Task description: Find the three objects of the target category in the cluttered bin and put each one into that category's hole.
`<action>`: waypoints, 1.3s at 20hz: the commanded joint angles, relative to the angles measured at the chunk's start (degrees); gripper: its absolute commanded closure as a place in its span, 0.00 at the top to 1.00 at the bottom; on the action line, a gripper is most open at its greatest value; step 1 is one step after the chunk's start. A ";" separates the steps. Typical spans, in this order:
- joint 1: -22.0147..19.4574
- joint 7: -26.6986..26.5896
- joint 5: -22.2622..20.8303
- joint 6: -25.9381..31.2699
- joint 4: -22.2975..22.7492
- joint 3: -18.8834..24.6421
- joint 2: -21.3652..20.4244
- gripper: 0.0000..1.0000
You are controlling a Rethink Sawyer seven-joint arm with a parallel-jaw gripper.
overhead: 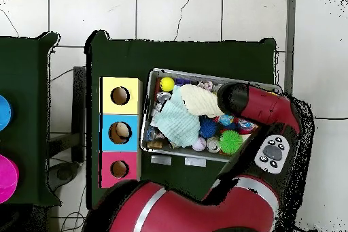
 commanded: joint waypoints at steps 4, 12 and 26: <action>-0.87 12.18 3.31 -0.83 8.43 9.95 3.56 1.00; -2.40 12.80 6.25 -2.70 6.83 12.77 7.88 1.00; -13.52 2.96 5.36 -10.97 11.19 29.30 8.19 1.00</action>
